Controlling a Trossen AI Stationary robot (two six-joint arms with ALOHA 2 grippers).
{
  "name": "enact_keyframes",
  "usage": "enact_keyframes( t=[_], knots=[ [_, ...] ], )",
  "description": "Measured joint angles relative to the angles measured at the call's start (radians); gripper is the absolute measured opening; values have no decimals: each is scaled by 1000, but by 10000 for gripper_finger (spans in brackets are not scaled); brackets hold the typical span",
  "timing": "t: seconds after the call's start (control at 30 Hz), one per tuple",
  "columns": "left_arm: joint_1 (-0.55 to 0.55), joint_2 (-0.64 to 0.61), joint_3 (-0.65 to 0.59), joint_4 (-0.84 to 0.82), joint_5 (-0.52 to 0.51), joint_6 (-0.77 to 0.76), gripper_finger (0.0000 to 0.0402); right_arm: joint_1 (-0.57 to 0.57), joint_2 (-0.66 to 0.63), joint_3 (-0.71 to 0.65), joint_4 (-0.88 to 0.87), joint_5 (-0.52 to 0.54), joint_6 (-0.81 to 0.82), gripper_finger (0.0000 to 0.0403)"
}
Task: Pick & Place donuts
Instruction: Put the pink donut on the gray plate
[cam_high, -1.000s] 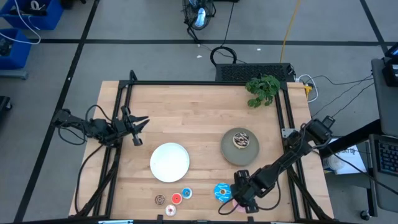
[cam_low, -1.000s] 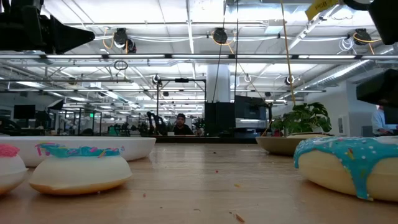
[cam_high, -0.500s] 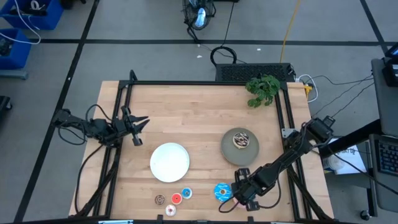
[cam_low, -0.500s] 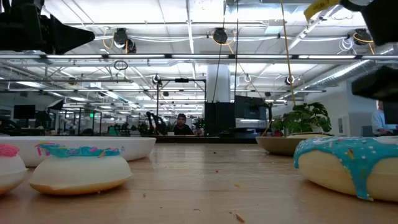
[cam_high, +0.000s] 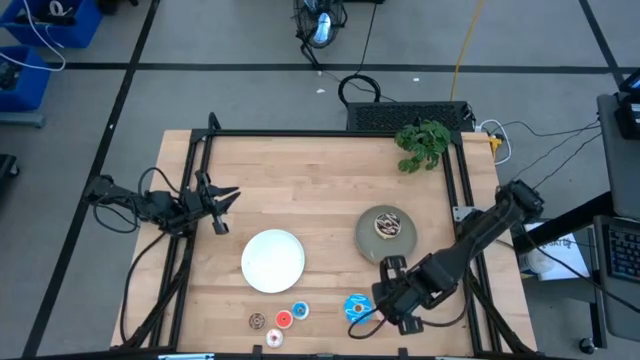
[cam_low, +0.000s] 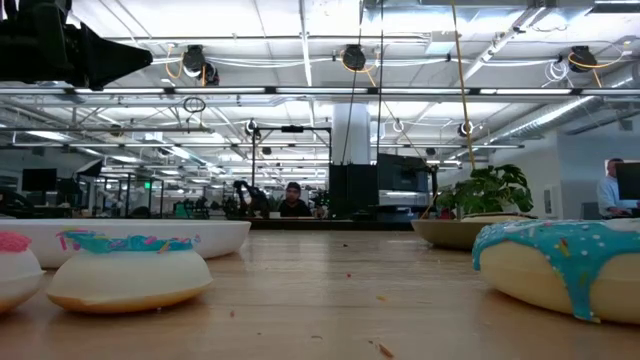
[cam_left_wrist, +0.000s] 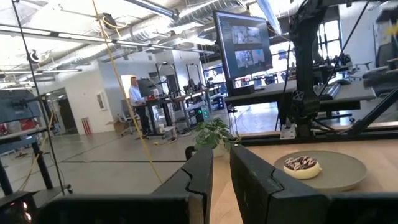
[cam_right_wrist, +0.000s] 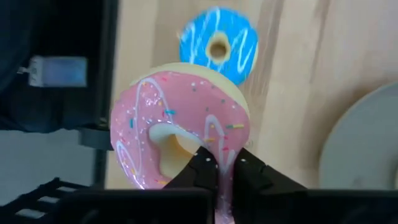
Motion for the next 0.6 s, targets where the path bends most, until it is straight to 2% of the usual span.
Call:
enact_keyframes(
  t=[0.17,0.37,0.6],
  knots=[
    [0,0,0,-1,0,-13,63,-55,-4,136,-157,0,-1,13],
    [0,0,0,-11,0,-12,63,-89,-2,145,-230,-3,-2,13],
    [0,0,0,-12,0,-8,63,-98,-2,142,-229,-3,-3,13]
  ],
)
